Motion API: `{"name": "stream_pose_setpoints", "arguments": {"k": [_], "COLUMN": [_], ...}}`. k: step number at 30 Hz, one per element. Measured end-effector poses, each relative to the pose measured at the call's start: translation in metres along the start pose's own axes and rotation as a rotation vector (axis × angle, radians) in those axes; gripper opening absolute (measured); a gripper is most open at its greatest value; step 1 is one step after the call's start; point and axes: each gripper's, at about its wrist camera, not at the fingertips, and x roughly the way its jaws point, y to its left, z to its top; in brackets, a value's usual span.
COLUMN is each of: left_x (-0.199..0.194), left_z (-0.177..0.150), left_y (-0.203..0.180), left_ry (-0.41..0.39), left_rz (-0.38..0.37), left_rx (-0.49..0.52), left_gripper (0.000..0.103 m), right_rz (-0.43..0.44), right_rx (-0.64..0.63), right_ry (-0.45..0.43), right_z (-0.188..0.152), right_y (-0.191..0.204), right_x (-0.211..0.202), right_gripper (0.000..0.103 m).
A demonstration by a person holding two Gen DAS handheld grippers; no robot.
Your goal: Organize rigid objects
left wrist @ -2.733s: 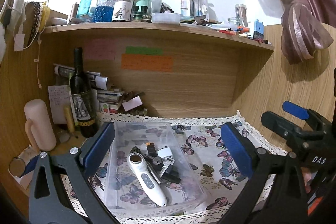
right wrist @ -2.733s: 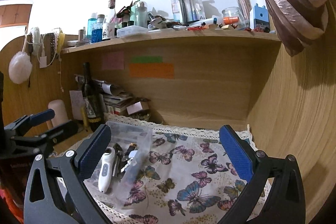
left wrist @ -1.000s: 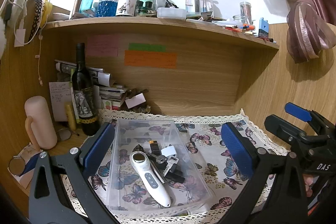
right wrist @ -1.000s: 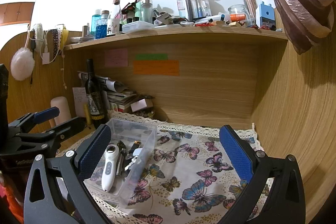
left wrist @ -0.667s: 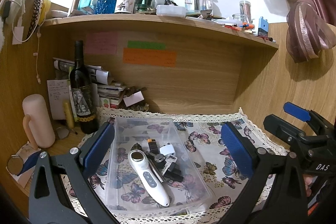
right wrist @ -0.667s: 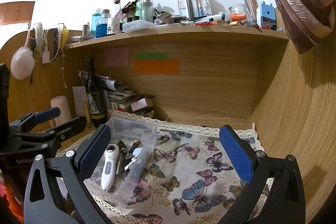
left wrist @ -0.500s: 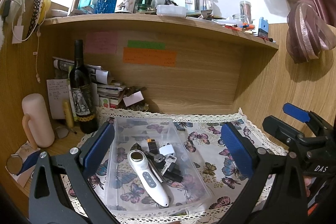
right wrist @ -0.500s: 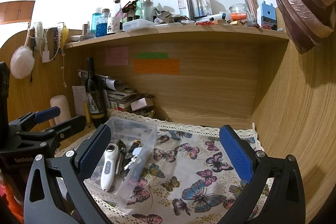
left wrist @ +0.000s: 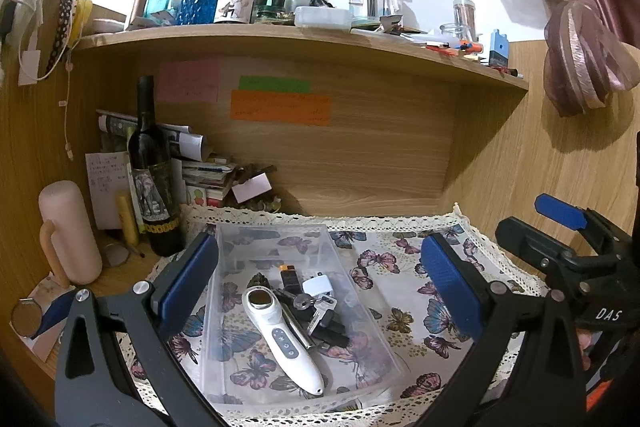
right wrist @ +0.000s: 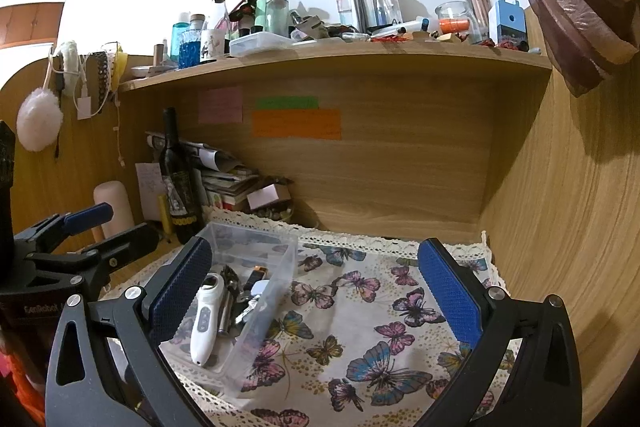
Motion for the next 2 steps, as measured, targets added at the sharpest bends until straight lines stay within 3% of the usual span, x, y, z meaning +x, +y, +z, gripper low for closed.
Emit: {"name": "stream_pose_setpoints", "arguments": {"k": [2], "left_x": [0.0009], "left_z": [0.0002], "left_y": [0.0012], "left_ry": [0.001], "left_rz": [0.001], "left_rx": [-0.004], "left_gripper": [0.103], "right_rz": [0.002], "right_rx": [-0.001], "right_ry": [0.002], "right_z": [0.0001], "right_y": [0.0003], "right_x": [0.0012], "right_gripper": [0.103]}}
